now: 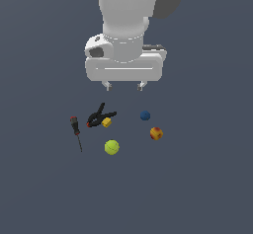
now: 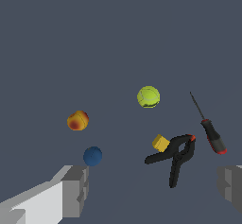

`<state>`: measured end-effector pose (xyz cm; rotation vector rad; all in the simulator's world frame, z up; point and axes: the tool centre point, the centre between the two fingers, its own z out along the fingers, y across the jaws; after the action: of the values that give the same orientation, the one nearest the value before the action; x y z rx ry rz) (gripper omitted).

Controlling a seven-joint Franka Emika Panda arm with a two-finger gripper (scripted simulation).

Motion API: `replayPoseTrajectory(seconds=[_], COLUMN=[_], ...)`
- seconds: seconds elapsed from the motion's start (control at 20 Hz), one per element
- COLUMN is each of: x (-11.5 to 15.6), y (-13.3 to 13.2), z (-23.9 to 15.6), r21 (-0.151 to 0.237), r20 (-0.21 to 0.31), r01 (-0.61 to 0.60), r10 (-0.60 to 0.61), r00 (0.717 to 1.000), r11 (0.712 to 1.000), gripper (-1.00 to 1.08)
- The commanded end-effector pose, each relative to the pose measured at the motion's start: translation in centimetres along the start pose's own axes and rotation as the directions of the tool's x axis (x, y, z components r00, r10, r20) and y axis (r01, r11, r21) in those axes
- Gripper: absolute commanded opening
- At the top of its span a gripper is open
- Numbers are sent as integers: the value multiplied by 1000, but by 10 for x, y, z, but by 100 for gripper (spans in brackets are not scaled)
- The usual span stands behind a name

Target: Pick up a designated object from a clutter of objects.

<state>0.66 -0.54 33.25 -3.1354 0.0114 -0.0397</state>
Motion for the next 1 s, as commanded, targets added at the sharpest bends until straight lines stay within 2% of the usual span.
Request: replayPoseTrajectory(seconds=[0.0,0.55,0.95], x=[0,-4,1], y=[0,-11,-1], z=[0,-5,5], r21=[0,21,22], r20=[0,-5,-4], r01=[0,28,43], r10=[0,-28,-43], r00=[1000,1000,999], r11=[1000,999,999], gripper=[100,100,100])
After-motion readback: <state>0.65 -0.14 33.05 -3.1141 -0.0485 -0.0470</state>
